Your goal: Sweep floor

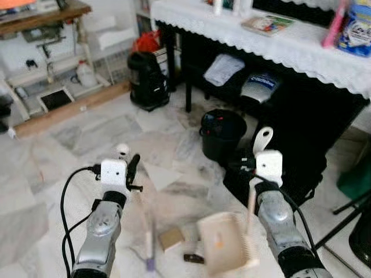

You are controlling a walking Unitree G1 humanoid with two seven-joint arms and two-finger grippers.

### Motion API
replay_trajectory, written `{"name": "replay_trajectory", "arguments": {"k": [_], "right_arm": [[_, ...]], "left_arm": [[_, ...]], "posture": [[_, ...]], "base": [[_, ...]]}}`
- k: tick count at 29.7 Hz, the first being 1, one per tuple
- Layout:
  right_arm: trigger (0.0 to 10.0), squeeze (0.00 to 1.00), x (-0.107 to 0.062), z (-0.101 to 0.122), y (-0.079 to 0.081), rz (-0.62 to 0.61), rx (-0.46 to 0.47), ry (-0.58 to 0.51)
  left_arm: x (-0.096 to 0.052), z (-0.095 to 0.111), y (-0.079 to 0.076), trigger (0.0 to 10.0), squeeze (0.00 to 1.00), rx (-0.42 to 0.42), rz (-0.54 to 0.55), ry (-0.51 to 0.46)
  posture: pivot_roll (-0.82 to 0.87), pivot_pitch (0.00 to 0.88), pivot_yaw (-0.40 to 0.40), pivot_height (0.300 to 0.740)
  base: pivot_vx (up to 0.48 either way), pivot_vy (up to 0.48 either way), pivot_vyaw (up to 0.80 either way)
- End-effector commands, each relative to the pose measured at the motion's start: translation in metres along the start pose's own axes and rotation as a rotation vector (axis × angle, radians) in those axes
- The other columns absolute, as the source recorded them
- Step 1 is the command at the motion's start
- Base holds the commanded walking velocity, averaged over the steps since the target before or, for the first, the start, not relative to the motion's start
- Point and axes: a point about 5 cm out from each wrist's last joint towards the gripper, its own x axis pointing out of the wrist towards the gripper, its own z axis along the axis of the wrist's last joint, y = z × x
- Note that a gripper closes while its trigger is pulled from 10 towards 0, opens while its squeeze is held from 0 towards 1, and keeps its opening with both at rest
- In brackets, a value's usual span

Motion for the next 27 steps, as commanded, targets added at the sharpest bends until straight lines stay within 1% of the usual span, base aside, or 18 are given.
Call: {"name": "replay_trajectory", "arguments": {"k": [1,7,21,27], "right_arm": [[10.0,0.0,0.0022,0.0085,0.0007,-0.026,0.033,-0.038],[10.0,0.0,0.002,0.0073,-0.0023,-0.036,0.03,-0.033],[10.0,0.0,0.0017,0.0083,-0.0055,-0.051,0.015,-0.039],[10.0,0.0,0.0004,0.0079,-0.007,-0.053,0.002,-0.041]], "left_arm": [[0.002,0.0089,0.0042,10.0,0.0,0.043,0.005,-0.046],[0.0017,0.0067,0.0052,10.0,0.0,0.059,0.005,-0.033],[0.0018,0.0084,0.0035,10.0,0.0,0.061,0.003,-0.043],[0.002,0.0088,0.0053,10.0,0.0,0.055,0.016,-0.046]], "posture": [[0.1,0.044,0.028,0.74],[0.1,0.043,0.028,0.74],[0.09,0.038,0.028,0.74],[0.09,0.038,0.028,0.74]], "base": [[0.0,0.0,0.0],[0.0,0.0,0.0],[0.0,-0.451,0.0],[0.0,0.0,0.0]]}}
